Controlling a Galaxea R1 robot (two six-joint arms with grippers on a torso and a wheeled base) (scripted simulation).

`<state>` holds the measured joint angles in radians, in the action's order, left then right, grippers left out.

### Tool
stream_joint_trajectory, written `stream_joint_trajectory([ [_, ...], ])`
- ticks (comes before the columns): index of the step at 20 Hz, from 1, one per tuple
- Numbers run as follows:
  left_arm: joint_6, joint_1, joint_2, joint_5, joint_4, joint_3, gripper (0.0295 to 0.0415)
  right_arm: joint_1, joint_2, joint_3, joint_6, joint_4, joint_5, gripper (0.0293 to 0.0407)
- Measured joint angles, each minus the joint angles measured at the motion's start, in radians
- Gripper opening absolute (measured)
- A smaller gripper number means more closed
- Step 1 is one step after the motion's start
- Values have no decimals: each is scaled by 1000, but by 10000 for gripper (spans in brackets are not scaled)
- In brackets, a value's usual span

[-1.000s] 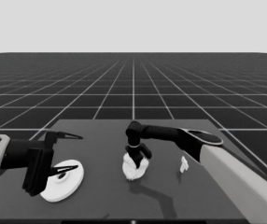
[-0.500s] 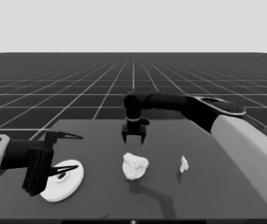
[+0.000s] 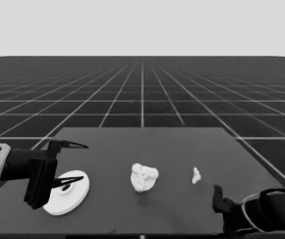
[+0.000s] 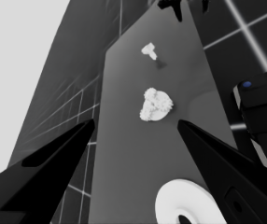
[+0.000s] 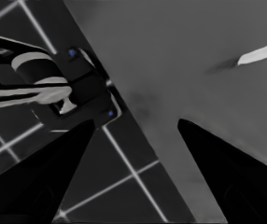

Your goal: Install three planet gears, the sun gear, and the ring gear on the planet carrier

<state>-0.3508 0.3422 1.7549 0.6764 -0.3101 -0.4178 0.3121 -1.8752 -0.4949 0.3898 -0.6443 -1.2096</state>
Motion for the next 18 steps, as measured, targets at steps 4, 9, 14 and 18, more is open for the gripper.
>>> stream_joint_trajectory([
  [4, 0, 0, 0, 0, 0, 0, 385, 38, 103, 96, -65, -47, 26, 385],
  [9, 1155, -2, 200, 904, 268, -489, 392, 42, 115, 107, -73, -53, 29, 385],
  [14, 1237, -34, 286, 962, 400, -715, 385, 43, 116, 108, -74, -53, 30, 385],
  [18, 1236, -426, 310, 720, 101, -764, 385, 43, 116, 108, -74, -53, 30, 385],
])
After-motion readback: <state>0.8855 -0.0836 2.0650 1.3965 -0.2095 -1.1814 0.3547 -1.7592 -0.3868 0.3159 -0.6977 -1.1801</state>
